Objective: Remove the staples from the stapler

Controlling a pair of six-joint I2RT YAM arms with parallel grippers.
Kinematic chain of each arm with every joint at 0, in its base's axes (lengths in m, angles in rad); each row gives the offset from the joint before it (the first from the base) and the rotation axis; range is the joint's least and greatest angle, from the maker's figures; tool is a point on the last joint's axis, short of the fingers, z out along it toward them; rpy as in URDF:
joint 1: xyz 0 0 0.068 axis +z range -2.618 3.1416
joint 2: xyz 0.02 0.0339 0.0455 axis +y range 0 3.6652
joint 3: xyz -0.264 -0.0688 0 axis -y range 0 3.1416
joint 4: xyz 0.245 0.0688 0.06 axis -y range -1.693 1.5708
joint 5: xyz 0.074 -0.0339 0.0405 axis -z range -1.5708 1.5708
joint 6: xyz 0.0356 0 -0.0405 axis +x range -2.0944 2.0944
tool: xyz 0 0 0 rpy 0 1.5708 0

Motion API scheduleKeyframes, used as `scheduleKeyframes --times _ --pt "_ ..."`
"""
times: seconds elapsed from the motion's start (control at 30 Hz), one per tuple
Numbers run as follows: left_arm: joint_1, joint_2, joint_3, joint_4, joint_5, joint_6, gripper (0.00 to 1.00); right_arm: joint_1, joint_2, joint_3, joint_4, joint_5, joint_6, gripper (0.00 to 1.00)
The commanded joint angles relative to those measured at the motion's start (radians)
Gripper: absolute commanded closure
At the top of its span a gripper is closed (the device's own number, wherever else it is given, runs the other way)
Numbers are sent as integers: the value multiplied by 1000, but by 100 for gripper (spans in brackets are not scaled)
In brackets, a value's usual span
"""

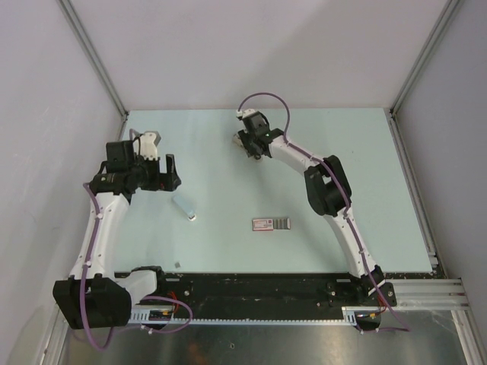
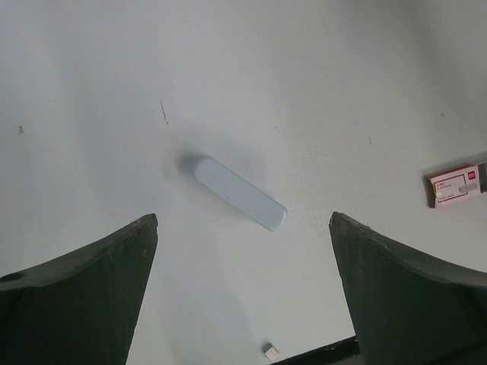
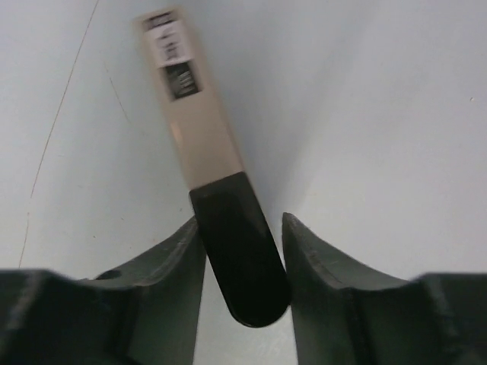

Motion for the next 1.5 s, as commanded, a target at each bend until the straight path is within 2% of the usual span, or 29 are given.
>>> scheduleKeyframes --times 0.0,0.13,0.23,0.3,0.37,0.47,0.63,0.73,0.97,1.17,1.47 --pt "-6 -7 6 21 0 25 1 8 6 45 2 -1 14 60" --pt "-16 0 -2 25 -15 27 1 20 -12 36 -5 14 44 79" --pt "-65 22 -17 38 -64 5 1 44 -44 18 -9 44 98 94" --pt "-110 49 -25 50 -75 -7 0 61 -69 13 -38 62 165 98" --pt "-157 79 -25 64 -72 -9 0 75 -111 -28 -41 42 249 100" --pt "-200 120 -16 101 -18 -6 0 95 -216 -177 31 -14 378 100" --pt "-211 226 17 156 136 -6 1 103 -411 -458 233 -129 593 100" --pt "-213 284 13 206 185 -32 1 113 -492 -557 292 -156 674 100" --pt "-262 308 -32 300 319 -12 4 182 -598 -656 342 -81 768 100" --pt "-310 370 -26 317 385 -18 5 242 -595 -686 379 -13 830 100" --pt "-324 438 -48 346 456 -16 21 250 -605 -704 403 21 891 100"
